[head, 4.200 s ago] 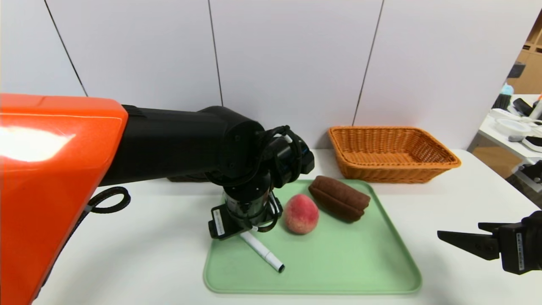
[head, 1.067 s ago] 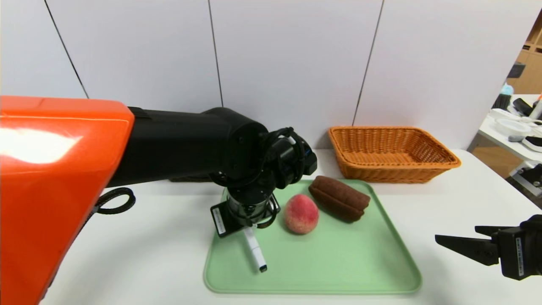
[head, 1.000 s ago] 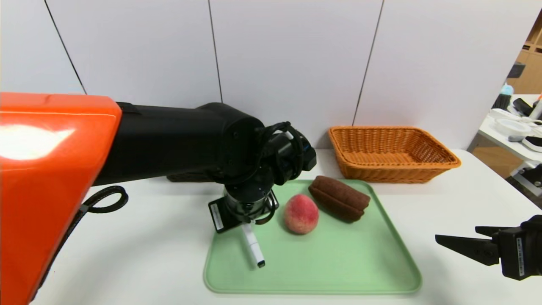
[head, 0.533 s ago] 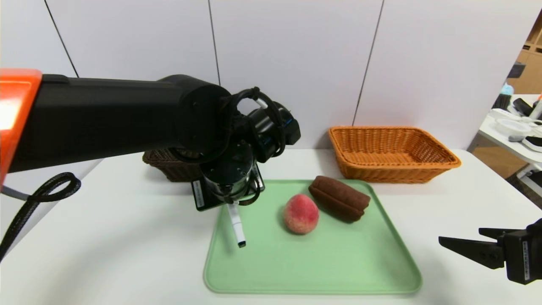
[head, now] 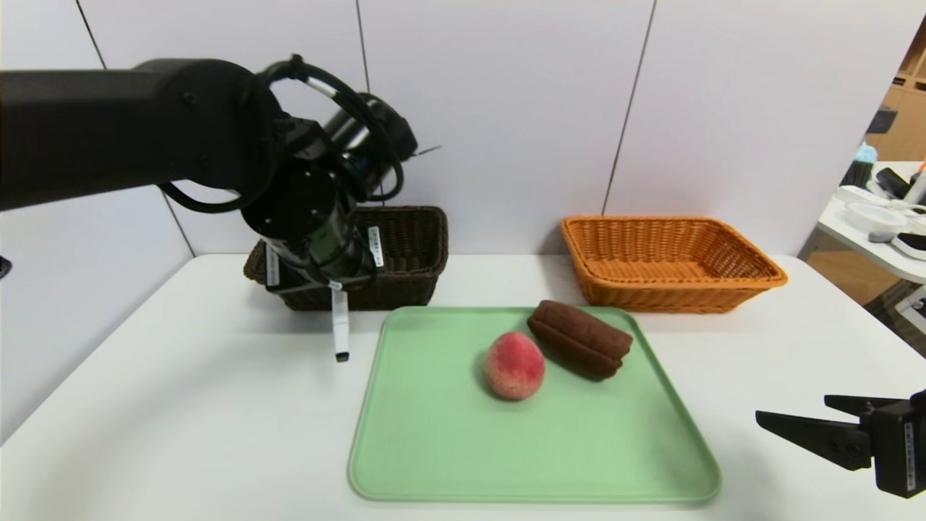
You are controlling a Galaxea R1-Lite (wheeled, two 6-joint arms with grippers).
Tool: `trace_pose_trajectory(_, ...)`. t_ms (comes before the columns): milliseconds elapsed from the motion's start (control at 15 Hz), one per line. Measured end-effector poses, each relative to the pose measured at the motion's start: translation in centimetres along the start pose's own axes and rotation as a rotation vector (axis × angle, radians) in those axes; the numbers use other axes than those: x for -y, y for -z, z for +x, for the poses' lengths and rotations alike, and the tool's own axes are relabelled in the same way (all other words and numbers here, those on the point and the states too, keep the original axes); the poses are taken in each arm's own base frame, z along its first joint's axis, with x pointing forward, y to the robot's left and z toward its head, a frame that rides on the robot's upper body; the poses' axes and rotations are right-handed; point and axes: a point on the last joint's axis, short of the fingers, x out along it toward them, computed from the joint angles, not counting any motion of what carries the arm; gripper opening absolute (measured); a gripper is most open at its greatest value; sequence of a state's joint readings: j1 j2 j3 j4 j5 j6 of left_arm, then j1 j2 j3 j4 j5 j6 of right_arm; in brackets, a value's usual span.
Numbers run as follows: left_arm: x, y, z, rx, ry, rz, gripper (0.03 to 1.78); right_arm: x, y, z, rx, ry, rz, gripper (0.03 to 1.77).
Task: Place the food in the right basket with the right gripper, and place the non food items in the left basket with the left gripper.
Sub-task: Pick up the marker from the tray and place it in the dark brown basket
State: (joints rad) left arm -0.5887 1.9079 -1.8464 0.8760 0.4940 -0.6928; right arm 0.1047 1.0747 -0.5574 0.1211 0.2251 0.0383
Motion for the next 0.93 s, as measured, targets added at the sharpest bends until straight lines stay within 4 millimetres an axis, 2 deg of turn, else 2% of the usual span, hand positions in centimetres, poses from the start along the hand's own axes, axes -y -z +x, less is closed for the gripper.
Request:
trace_pose_trajectory(400,-3.6,-3.6,-1.1,0.055,0.116,0.263,0.16,0.1,0.9,-0.2,-0.009,0.005,0.006,1.70)
trace_pose_trajectory(667,-4.6,-5.2,-0.9,0.141,0.181,0.538,0.16,0.1,1.9,-0.4,-0.018,0.007,0.009,1.70)
trace_pose_trajectory(933,-5.6,-5.9,-0.6,0.180,0.346,0.855,0.16,0.0,2.1,-0.7,-0.005,0.007,0.005,1.70)
